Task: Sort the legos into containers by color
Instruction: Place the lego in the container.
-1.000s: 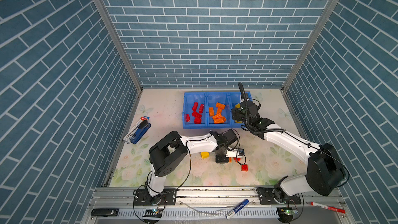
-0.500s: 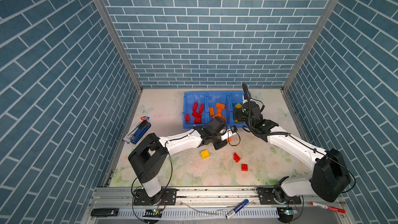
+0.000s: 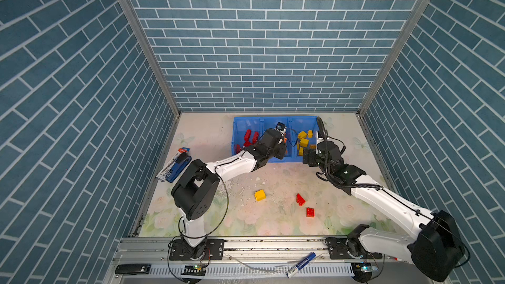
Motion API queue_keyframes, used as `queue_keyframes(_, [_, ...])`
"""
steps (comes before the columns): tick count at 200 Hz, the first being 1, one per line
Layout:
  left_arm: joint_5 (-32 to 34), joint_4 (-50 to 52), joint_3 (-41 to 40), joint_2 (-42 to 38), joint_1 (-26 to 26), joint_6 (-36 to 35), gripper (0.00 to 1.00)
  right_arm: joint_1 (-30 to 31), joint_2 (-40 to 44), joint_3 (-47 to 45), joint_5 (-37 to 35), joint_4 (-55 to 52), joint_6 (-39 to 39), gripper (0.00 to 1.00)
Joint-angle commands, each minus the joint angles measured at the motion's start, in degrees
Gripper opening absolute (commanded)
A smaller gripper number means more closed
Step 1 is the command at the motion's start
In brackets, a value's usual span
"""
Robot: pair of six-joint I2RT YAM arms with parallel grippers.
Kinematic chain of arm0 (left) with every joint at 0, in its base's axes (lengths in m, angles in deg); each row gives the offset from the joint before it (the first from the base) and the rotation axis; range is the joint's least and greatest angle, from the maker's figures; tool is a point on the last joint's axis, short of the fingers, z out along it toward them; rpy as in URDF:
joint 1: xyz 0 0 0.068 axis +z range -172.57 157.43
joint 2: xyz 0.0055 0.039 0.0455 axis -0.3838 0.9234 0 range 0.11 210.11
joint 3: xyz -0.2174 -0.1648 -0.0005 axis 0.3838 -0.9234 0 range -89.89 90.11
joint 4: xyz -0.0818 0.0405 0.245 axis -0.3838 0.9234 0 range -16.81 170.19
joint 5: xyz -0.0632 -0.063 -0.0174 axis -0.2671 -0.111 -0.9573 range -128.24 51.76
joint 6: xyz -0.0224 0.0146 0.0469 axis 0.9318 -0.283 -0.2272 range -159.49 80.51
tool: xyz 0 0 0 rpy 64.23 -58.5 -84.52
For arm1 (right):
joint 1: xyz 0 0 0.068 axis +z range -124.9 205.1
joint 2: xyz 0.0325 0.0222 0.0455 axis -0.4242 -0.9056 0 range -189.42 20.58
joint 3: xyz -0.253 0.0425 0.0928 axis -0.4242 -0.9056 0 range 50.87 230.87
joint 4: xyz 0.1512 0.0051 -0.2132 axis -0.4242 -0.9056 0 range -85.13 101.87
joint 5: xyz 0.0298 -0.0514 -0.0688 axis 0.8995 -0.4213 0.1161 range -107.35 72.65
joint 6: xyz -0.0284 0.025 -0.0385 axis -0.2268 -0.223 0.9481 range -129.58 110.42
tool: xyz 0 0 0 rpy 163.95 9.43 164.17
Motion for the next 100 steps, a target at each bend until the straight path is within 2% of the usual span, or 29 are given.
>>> queue_keyframes(1, [3.3,4.6,4.6,3.1,0.8,7.2,0.28,0.1,3.3,-2.9,4.1,-5.0,-2.5,0.95])
queue_keyframes(27, [3.1,12.5,12.4,7.5,1.6,12.2,0.3,0.1,5.3,-4.5,8.5,-7.6,-2.8,0.96])
queue_keyframes(46, [0.3,18.3,18.8,11.7,2.8,16.1,0.31,0.1,4.9,-4.2,13.6,-10.0,-2.7,0.96])
queue_keyframes(72, [-5.4,23.7,25.7,16.4,4.7,20.7,0.39,0.5,3.1,-3.8,17.1,-13.2,-4.8,0.97])
queue_keyframes(100, [-8.5,24.0,27.7,17.5,5.0,21.5,0.51,1.3,0.8,-3.3,19.7,-15.7,-4.8,0.99])
